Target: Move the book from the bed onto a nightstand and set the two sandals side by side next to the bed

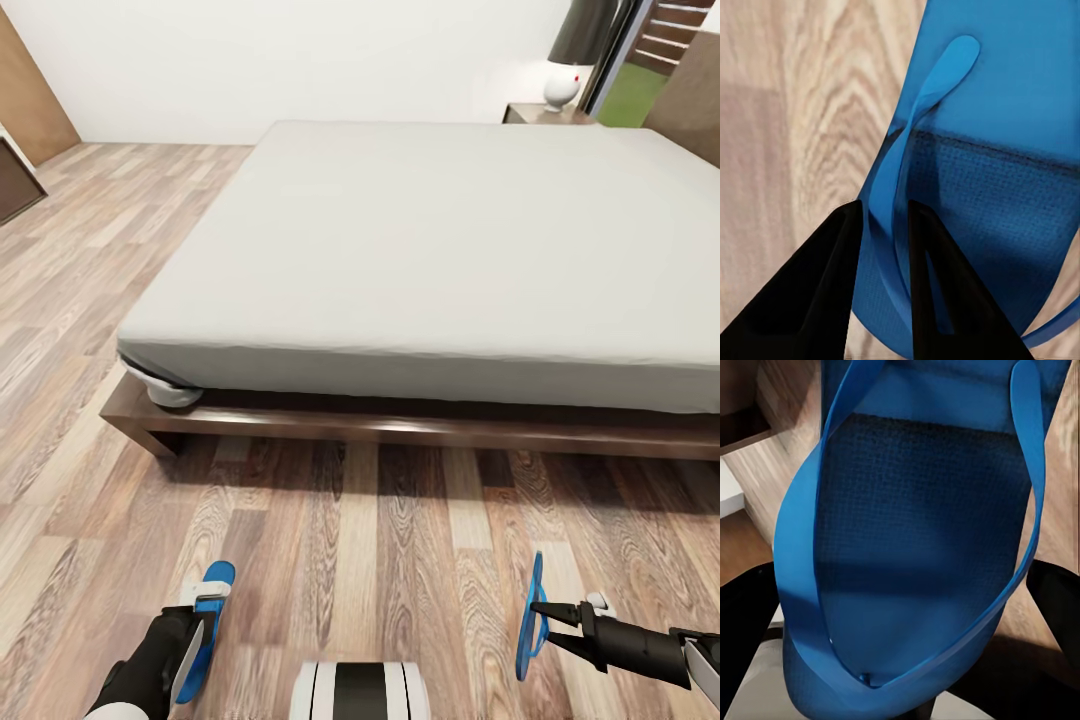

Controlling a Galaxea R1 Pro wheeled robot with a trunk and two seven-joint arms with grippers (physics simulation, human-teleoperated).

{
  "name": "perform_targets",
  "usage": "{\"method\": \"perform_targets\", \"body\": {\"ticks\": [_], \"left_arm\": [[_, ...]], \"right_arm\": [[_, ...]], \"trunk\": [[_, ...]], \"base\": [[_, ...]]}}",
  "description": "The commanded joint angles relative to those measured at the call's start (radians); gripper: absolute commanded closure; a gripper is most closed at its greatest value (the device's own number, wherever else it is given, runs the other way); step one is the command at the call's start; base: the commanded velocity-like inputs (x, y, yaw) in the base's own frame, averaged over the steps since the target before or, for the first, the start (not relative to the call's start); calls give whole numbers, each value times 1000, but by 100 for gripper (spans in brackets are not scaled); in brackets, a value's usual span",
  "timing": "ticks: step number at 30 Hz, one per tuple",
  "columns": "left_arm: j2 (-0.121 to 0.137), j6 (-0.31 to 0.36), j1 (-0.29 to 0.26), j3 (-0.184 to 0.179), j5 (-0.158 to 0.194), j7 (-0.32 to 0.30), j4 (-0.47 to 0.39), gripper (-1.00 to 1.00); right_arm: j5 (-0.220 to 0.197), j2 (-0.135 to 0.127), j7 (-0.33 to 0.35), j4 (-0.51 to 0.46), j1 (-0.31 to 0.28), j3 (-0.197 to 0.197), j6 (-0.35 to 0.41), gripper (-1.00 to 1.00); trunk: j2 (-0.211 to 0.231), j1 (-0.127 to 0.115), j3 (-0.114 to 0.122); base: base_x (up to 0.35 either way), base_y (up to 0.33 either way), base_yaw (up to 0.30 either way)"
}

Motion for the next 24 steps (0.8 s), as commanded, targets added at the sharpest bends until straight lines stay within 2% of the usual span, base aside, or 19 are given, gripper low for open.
{"method": "perform_targets", "body": {"ticks": [1,4,11,21,24], "left_arm": [[-1,4,0,3,-5,1,-1,100],[-1,4,0,3,-5,1,-2,100],[-1,-31,-1,5,-5,1,-1,100],[2,-37,0,5,-6,0,0,100],[2,-38,0,5,-6,0,0,100]], "right_arm": [[-1,0,2,0,0,-3,7,100],[-1,0,2,0,0,-3,7,100],[-1,0,2,0,0,-2,7,100],[-1,0,2,0,0,-3,7,100],[-1,0,2,0,0,-2,7,100]], "trunk": [[-1,0,-5],[-1,2,-16],[-1,2,-16],[-1,2,-16],[-1,2,-16]], "base": [[0,0,0],[0,0,0],[1,0,0],[295,58,0],[146,16,0]]}}
